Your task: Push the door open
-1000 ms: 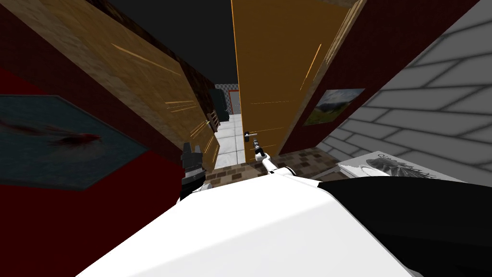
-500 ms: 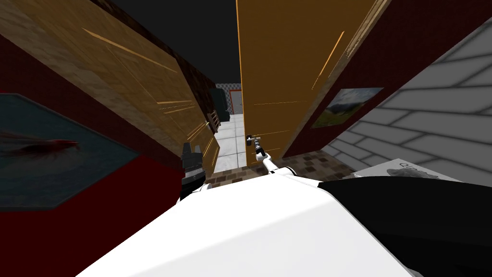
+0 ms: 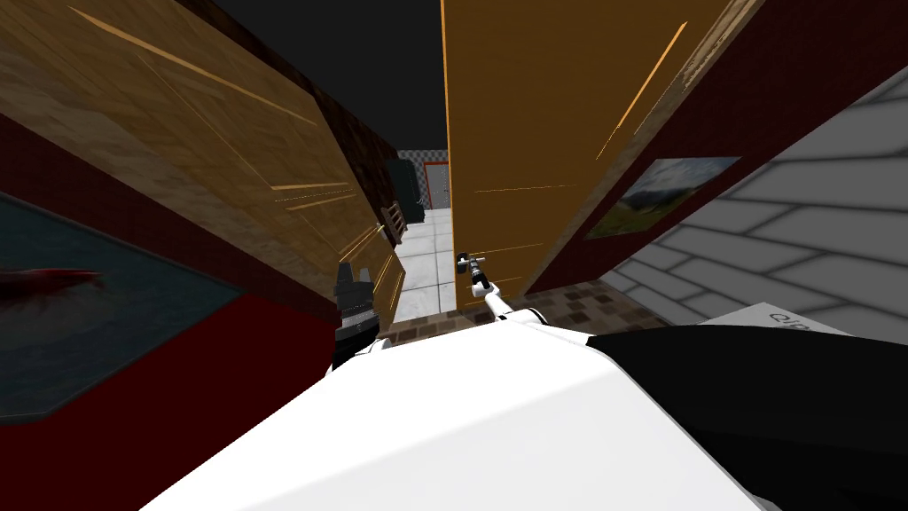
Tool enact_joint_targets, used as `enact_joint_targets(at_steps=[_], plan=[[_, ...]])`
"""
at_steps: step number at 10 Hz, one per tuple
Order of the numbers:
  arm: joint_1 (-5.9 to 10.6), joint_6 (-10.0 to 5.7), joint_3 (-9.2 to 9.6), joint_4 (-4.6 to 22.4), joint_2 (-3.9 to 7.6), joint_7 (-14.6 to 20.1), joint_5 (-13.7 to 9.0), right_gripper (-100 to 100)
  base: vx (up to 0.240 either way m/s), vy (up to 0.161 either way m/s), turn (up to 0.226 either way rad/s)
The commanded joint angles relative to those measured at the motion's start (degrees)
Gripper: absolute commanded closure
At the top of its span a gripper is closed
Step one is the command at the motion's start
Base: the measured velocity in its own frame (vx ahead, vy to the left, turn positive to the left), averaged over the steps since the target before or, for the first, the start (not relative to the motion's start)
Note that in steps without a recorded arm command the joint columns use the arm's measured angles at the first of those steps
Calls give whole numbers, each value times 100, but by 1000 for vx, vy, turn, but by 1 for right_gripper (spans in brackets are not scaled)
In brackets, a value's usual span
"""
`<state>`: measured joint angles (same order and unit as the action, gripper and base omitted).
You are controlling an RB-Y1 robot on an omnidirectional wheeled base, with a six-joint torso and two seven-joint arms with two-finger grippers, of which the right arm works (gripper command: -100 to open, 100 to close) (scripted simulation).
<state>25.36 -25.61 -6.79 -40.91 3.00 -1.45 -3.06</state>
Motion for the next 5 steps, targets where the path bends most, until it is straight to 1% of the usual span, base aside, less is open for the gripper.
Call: enact_joint_targets(at_steps=[1, 5], plan=[[-2, 1, 0, 0, 0, 0, 0, 100, -21, -2, 7], [-2, 1, 0, 0, 0, 0, 0, 100, -3, -1, 2]])
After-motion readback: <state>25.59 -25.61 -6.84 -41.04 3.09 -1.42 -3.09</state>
